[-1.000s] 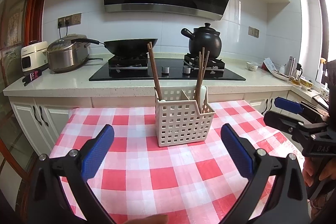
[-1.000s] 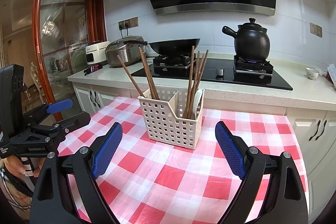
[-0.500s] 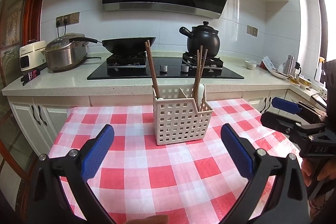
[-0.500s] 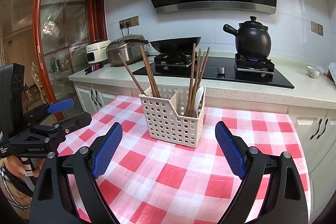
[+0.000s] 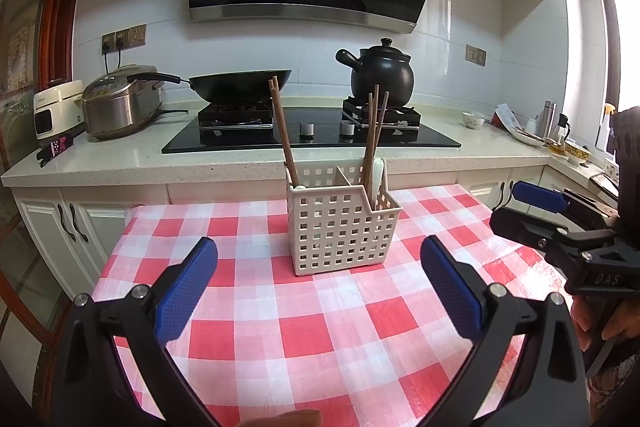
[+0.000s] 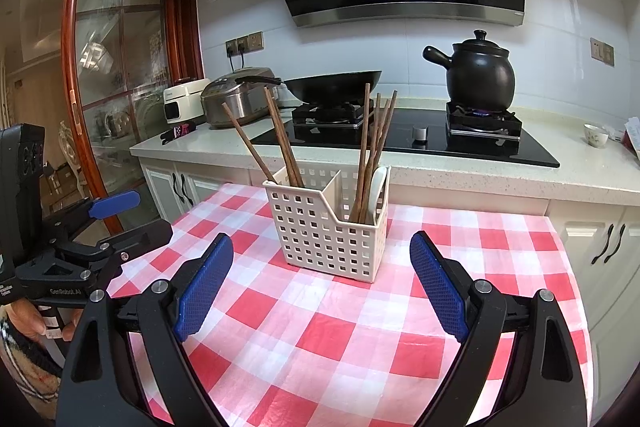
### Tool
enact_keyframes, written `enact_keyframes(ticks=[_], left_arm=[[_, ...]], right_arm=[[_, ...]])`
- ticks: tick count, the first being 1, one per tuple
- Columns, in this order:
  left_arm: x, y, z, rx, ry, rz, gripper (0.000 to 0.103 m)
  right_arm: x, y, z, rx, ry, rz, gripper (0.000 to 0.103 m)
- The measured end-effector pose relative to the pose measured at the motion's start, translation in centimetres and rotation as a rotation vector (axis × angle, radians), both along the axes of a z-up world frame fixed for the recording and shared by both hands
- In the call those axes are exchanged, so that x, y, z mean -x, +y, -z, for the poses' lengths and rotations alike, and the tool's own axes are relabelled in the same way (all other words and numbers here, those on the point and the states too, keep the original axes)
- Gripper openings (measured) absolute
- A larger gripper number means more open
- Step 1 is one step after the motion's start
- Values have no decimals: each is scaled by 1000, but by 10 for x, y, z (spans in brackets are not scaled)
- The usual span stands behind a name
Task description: Organize utensils
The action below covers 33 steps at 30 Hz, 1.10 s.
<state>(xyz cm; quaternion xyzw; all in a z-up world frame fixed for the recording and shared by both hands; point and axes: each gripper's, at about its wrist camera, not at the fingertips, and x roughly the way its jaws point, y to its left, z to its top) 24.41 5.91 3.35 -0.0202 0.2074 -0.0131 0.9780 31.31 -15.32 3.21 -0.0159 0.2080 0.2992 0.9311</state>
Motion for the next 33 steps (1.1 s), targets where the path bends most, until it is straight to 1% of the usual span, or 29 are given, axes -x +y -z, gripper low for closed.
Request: enact_keyframes(ticks=[10, 20, 33], left_arm=[[0, -1, -1, -6, 0, -7, 98], [-1, -1, -2, -8, 5, -21, 98], [-4, -5, 1, 13, 9, 23, 98]], right_arm=[[-3, -2, 0, 1, 8, 30, 85], [-3, -4, -1, 2, -5, 58, 85], [0, -10, -3, -3, -11, 67, 85]])
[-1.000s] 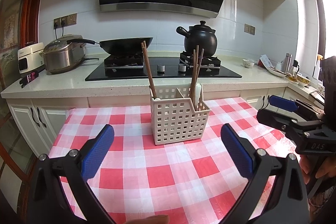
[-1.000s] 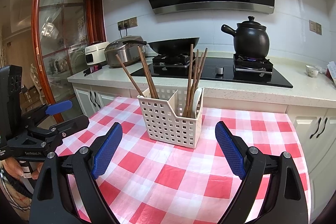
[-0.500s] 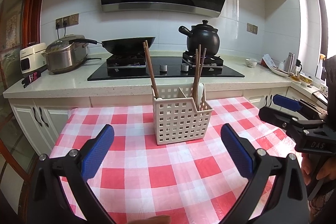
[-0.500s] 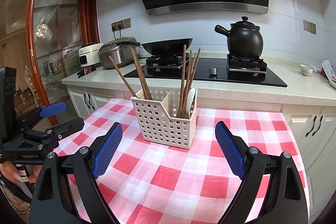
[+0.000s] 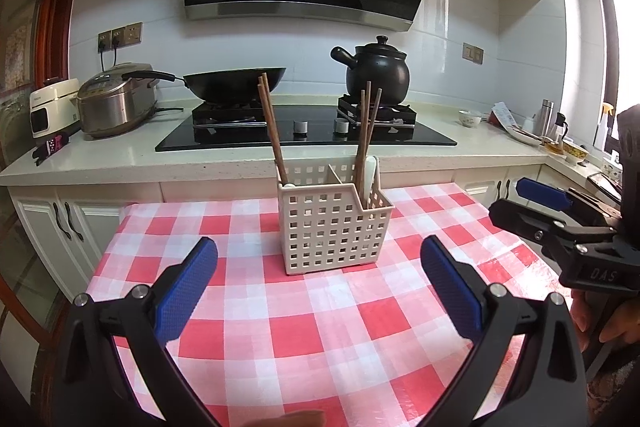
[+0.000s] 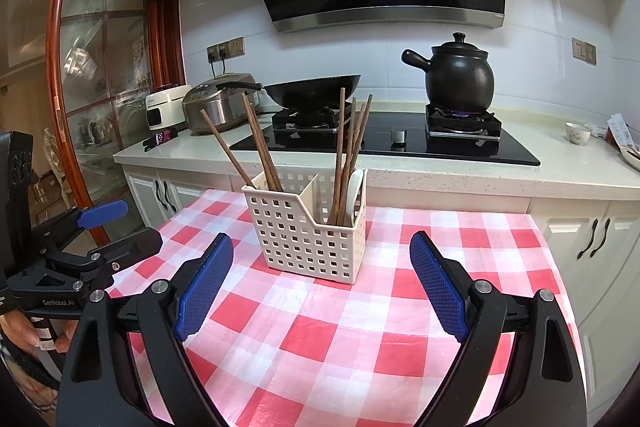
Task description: Organize utensils
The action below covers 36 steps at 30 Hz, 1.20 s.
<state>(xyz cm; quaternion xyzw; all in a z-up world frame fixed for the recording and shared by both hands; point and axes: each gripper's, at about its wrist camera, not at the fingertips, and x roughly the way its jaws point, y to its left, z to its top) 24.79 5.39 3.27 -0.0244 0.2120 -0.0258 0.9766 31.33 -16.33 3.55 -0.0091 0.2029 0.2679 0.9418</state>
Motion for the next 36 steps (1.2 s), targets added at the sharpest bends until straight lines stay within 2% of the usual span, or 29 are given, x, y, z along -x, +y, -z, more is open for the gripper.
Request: enact_keyframes(ticks=[4, 11, 36], left_arm=[[-1, 0, 0, 27, 0, 36, 98], [-2, 0, 0, 41, -2, 43, 98], [1, 1, -2, 42, -12, 37, 98]], right_arm=[[0, -1, 0, 0, -1, -2, 85], [1, -1, 1, 2, 2, -1, 85], [1, 1, 0, 5, 5, -7, 85]])
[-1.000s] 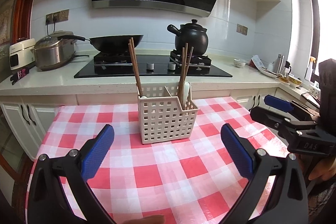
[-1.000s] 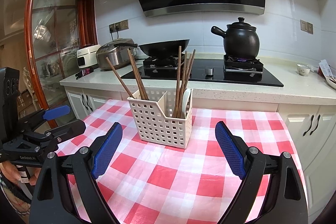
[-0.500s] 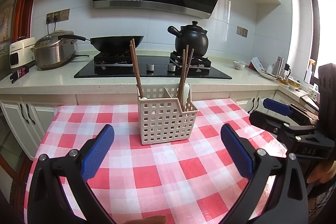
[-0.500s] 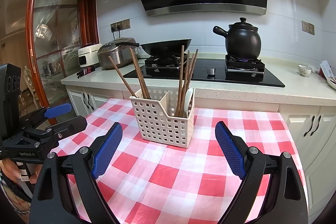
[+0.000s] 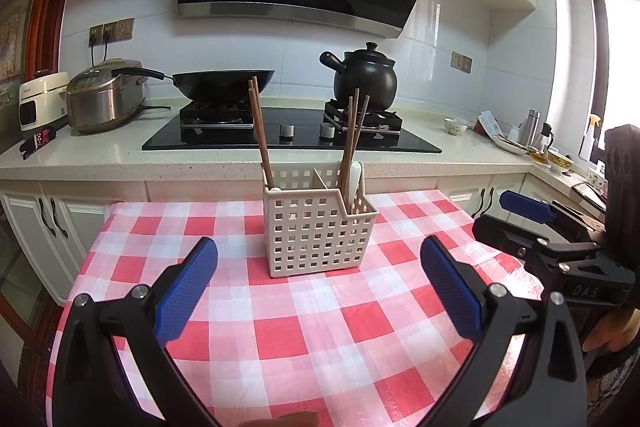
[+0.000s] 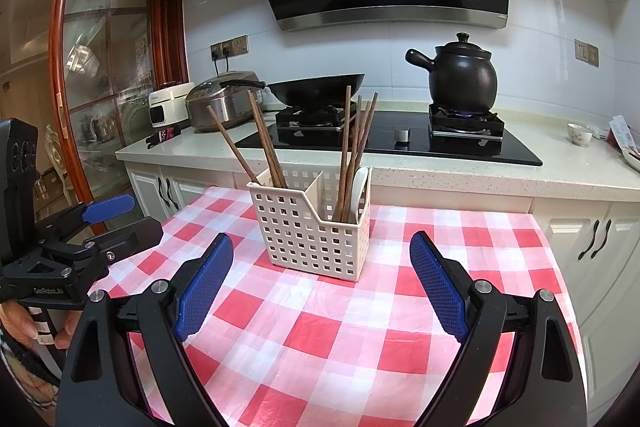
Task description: Organize utensils
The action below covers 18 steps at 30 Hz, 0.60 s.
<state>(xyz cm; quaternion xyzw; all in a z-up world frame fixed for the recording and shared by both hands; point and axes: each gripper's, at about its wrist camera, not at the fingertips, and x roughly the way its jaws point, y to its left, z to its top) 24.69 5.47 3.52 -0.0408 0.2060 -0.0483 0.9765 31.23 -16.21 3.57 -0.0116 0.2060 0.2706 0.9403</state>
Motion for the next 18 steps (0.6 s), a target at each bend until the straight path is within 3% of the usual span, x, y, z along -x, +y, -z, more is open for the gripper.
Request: enact_keyframes(ticks=[18], left_arm=[[2, 1, -1, 5, -5, -7, 98]], right_arm=[[0, 3, 0, 3, -1, -10, 85]])
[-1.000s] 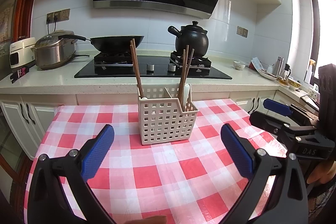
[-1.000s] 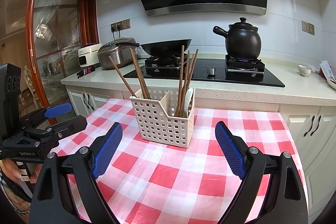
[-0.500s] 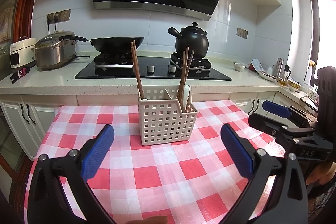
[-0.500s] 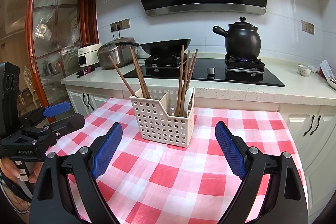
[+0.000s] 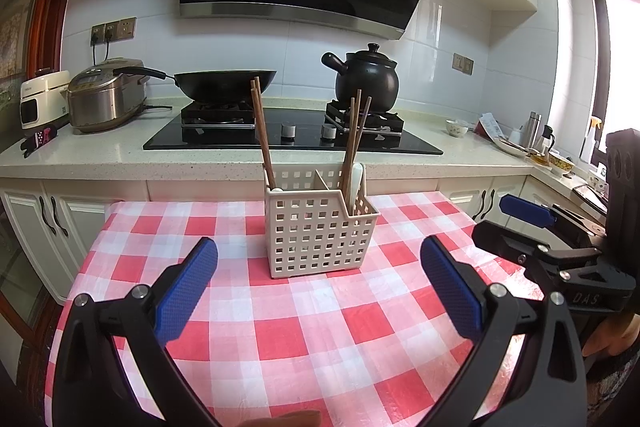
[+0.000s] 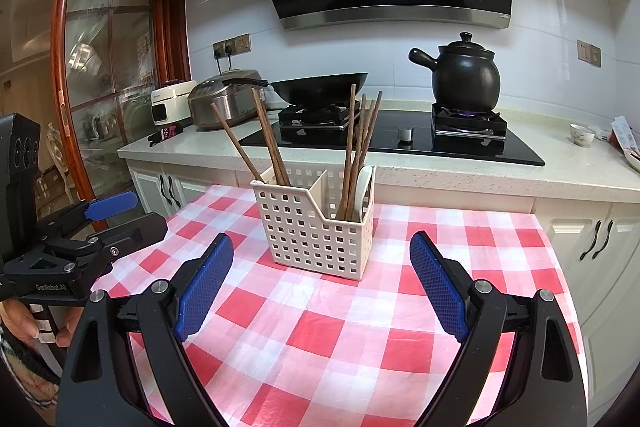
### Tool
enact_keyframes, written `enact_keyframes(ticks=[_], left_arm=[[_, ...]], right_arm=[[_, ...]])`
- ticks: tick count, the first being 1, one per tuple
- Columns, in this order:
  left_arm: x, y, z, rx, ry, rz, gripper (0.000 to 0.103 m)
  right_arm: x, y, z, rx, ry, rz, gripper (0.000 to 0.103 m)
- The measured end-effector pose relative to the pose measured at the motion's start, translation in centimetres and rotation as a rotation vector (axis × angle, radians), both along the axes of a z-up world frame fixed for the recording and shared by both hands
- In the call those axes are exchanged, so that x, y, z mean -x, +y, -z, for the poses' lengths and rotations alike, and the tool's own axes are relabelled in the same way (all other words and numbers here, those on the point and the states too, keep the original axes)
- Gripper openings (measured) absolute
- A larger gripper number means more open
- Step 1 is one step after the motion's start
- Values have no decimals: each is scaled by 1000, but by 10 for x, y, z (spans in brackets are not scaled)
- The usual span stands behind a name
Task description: Organize utensils
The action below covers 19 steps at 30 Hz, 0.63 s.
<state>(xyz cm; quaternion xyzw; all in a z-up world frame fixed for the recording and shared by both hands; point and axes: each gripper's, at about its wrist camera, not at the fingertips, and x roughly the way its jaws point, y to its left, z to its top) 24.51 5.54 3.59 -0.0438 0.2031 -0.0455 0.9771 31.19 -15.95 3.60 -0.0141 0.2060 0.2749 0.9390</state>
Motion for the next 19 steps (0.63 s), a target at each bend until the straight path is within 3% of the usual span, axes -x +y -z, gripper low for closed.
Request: enact_keyframes(ticks=[10, 19], left_arm=[[0, -4, 2, -28, -21, -34, 98], [-6, 1, 3, 11, 17, -18, 98]], right_arm=[[1, 2, 3, 4, 1, -4, 85], [1, 0, 5, 4, 0, -4, 85]])
